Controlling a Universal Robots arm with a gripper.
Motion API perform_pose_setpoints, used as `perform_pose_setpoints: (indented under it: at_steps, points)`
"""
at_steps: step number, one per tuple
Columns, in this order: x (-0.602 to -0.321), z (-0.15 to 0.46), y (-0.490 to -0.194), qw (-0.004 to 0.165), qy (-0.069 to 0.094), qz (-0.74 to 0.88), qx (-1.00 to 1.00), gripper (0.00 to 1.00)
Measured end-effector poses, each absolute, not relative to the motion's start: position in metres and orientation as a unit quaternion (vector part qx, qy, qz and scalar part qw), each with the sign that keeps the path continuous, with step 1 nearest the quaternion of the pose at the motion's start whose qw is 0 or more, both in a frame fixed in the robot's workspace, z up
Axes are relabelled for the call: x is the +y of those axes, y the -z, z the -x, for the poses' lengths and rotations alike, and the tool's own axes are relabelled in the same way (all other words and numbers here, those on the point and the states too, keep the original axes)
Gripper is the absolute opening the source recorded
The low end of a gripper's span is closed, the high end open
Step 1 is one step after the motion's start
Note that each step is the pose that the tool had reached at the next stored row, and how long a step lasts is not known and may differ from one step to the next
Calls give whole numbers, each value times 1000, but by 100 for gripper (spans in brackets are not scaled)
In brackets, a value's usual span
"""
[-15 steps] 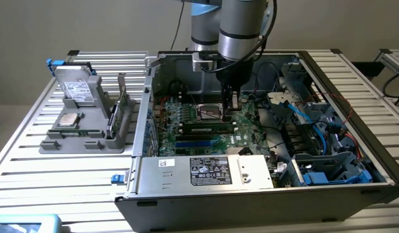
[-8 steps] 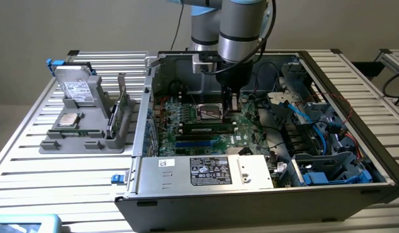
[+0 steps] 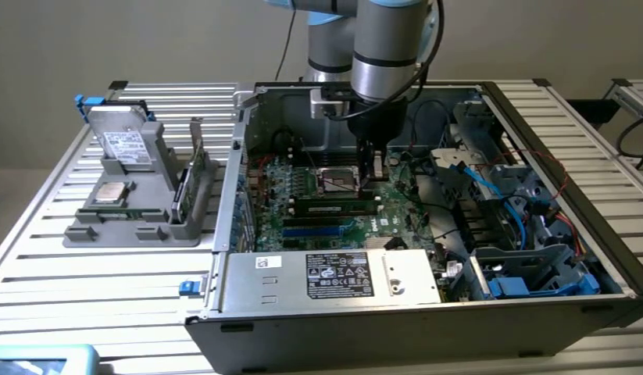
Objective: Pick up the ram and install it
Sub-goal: 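Press down the ram until it locks into place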
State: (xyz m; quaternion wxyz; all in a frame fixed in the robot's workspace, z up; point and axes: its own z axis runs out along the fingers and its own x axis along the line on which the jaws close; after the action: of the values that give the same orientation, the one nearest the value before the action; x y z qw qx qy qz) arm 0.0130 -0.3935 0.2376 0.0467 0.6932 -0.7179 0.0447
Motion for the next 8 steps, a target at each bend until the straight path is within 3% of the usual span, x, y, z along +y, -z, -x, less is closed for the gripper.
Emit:
perform_pose_setpoints:
  at_steps: [8]
  points:
    - [-392, -14, -236, 47, -45, -693, -718, 11]
